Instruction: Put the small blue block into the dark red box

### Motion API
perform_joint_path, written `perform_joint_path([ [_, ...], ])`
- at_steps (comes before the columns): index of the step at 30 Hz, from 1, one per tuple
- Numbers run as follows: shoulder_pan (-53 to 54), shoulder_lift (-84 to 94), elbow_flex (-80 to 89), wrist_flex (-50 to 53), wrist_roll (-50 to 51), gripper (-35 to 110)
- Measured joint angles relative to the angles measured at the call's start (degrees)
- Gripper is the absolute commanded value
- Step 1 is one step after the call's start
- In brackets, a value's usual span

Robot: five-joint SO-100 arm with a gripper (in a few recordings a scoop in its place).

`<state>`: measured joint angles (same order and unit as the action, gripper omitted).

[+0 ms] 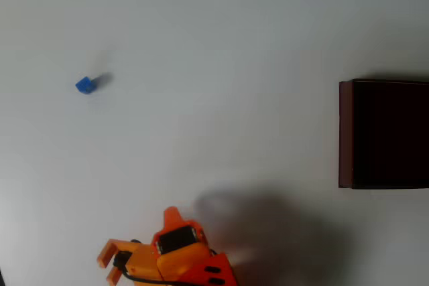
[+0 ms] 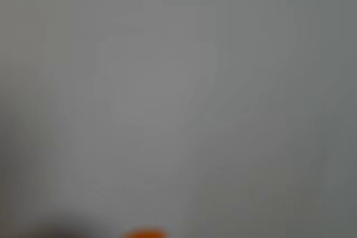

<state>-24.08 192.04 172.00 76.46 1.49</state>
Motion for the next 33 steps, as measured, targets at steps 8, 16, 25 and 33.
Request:
perform_joint_path([
  [8,-0.9,0.0,0.0,0.0,-0.5,0],
  [16,-5.0,-19.5,-6.8,-12.6,2.5,7],
  [25,-14.1,-80.8,-51.6,-8.4,6.2,14],
  [33,-13.2,-97.9,-84.2,9.8,9.0,20],
])
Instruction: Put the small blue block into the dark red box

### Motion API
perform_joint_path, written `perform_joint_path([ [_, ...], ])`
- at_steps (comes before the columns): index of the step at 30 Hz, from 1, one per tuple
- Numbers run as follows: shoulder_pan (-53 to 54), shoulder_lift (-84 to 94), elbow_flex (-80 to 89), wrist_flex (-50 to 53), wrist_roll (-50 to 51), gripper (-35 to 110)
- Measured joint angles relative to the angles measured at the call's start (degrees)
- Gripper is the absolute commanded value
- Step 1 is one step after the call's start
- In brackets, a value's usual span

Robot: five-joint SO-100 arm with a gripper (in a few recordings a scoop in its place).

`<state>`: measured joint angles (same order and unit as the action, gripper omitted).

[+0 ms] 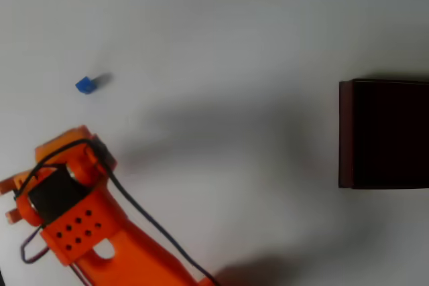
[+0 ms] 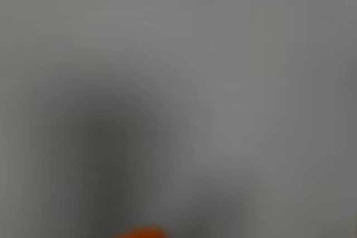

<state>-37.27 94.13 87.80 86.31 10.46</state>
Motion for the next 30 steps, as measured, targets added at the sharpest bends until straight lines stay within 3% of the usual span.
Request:
perform_joint_path([
  [6,2.1,-3.7,-15.7,5.8,1.0,22],
  [14,1.6,-22.6,-44.1,15.6,0.9,23],
  [30,2.8,-33.8,-51.4,17.1,1.1,26],
])
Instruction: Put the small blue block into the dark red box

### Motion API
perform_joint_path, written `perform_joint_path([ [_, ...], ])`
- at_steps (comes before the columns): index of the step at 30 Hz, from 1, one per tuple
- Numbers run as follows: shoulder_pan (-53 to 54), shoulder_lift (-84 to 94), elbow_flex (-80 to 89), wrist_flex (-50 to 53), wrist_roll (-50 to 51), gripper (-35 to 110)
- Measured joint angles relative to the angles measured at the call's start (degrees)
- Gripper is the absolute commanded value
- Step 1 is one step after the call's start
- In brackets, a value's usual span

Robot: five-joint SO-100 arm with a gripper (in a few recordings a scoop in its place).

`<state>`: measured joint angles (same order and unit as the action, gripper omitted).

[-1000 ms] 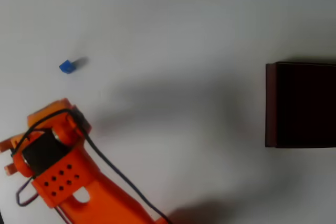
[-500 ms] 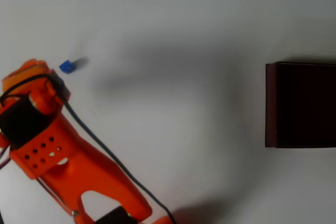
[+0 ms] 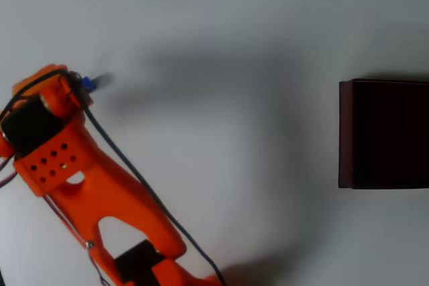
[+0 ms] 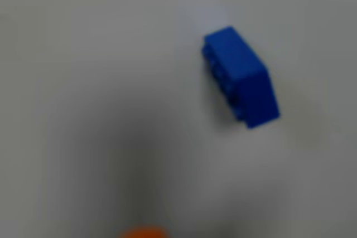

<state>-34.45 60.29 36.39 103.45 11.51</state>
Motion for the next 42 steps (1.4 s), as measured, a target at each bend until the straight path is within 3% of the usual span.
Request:
perform_joint_path([
  [42,1.9,-21.1,-16.8,0.0,-10.9,24],
])
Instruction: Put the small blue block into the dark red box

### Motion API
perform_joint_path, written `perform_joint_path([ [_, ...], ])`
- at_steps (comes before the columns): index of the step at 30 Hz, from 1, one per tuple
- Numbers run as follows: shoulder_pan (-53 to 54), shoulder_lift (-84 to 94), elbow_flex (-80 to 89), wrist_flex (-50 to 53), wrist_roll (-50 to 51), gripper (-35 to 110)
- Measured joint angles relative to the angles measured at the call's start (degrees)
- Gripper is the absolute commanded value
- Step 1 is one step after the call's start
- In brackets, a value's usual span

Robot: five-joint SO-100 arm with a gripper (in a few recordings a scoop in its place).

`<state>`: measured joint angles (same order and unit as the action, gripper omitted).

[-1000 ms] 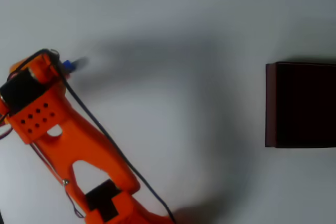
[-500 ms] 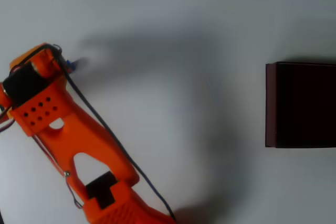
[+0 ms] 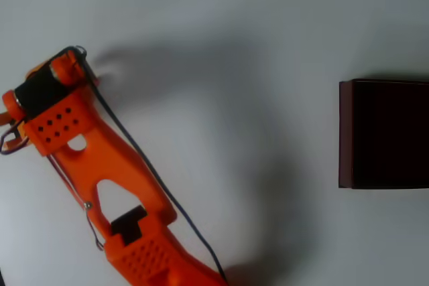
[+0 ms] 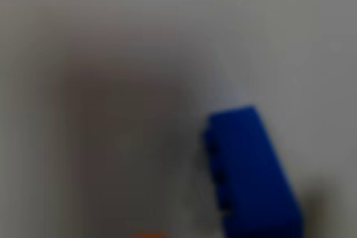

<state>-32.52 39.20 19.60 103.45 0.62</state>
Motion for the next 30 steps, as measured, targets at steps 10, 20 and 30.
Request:
perform_joint_path([
  [10,1.2,-3.0,-1.4,-0.1,0.0,24],
  [20,1.8,-4.7,-3.4,-0.1,0.0,24],
  [30,2.5,-7.8,-4.5,-0.1,0.0,23],
])
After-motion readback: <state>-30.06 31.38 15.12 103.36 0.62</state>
